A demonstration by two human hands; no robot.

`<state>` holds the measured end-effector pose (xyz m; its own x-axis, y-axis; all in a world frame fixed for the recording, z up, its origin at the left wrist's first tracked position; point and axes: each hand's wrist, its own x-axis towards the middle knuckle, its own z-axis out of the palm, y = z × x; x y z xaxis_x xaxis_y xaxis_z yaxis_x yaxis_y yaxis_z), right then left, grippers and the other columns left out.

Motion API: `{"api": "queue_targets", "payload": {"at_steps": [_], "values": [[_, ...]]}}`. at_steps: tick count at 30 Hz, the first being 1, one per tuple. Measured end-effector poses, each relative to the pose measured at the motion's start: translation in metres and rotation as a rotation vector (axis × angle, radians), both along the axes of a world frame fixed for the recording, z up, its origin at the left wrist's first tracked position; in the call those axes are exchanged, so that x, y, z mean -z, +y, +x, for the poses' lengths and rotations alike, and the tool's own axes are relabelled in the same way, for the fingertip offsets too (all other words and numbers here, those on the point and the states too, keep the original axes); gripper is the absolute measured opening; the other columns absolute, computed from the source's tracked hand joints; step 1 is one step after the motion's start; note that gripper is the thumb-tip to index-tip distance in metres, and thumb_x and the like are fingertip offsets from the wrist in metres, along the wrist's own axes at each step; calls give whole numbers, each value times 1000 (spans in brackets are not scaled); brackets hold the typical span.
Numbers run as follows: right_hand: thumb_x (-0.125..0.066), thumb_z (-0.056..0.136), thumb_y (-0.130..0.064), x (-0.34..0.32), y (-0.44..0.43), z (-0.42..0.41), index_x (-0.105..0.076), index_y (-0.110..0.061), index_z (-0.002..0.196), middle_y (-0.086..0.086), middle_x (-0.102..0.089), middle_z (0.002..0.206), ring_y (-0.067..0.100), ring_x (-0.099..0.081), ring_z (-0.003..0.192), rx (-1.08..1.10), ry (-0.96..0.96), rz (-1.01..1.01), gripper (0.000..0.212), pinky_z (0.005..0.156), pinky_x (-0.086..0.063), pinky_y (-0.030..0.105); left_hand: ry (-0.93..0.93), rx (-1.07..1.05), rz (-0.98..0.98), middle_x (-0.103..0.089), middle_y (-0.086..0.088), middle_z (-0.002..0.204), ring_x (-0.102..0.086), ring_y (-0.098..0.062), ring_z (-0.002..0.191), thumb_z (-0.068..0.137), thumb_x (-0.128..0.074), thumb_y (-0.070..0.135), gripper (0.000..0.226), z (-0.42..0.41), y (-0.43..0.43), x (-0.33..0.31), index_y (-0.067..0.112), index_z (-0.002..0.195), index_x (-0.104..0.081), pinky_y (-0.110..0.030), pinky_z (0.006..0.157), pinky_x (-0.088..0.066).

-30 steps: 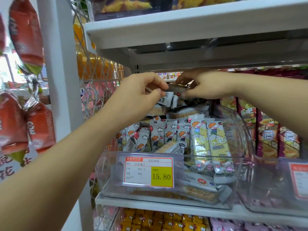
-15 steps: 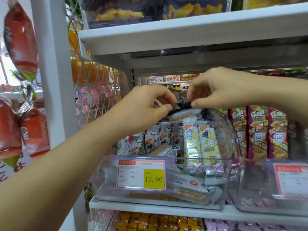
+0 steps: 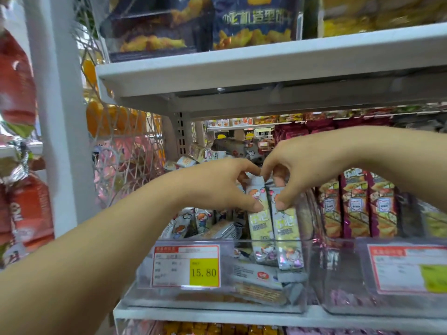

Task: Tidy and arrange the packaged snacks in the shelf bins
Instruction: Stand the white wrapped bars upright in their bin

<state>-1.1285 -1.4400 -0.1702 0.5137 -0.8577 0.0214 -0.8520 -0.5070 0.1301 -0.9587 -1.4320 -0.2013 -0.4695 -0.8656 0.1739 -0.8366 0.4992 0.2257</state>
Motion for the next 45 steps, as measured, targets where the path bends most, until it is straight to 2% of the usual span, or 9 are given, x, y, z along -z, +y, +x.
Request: {"api": "queue_targets", "payload": {"at_steps": [7,9,12,19,26,32,38,42,45], "values": [[-78,70,-42,-4,6,-5,-68,-31,89,-14,-65,80,-2,-58,69,-48,-97,38,24,57,-42,8,322,10,-89,-64,14,84,-60,-1,62,78,-75,32,34,30,15,-10,36,106,-57,-22,62,-48],[-76,73,-41,-4,10,-4,-65,-32,90,-12,-66,87,0,-60,76,-45,-78,62,22,64,-46,12,353,4,-99,-62,15,76,-64,-12,63,78,-75,32,31,34,18,-10,35,101,-55,-32,66,-53],[-74,74,-43,-3,14,-2,-62,-34,93,-9,-66,96,-4,-58,69,-34,-60,91,24,64,-46,12,341,6,-90,-62,16,72,-61,-9,58,78,-75,30,29,31,17,-4,35,98,-54,-25,56,-45],[-76,67,-41,-19,23,-10,-62,-33,92,-6,-60,75,1,-49,55,-120,-254,-184,30,52,-36,18,307,42,-173,-55,22,94,-56,1,71,76,-76,36,38,15,13,3,37,101,-48,-18,65,-42],[-74,74,-44,4,19,-1,-47,-33,128,-18,-55,97,2,-55,86,-61,-114,-85,61,75,-46,20,158,-6,-154,-52,12,94,-50,-3,73,72,-77,45,50,2,2,20,30,101,-39,-24,63,-40],[-71,76,-50,15,13,2,-51,-30,125,-11,-54,114,-8,-43,75,-110,-153,-162,56,63,-34,7,247,11,-17,-70,12,90,-52,6,56,76,-75,43,34,10,3,21,29,93,-48,-15,55,-38],[-67,82,-46,23,11,-2,-51,-34,124,-11,-53,115,-9,-43,73,-112,-207,-188,47,60,-33,6,126,23,238,-69,7,99,-67,-8,91,81,-74,26,23,31,8,14,26,100,-60,-31,90,-53],[-63,83,-50,22,11,-1,-49,-39,129,-11,-56,121,-12,-42,66,-120,-192,-178,49,59,-32,6,-72,52,219,-58,21,103,-59,3,97,85,-70,24,37,29,8,15,35,117,-55,-9,83,-47],[-66,77,-57,19,16,-3,-42,-39,136,-12,-50,134,-5,-50,92,-117,-136,-146,67,76,-39,13,-188,59,136,-56,25,106,-52,9,86,89,-62,19,42,26,6,21,37,126,-53,0,70,-37]]}}
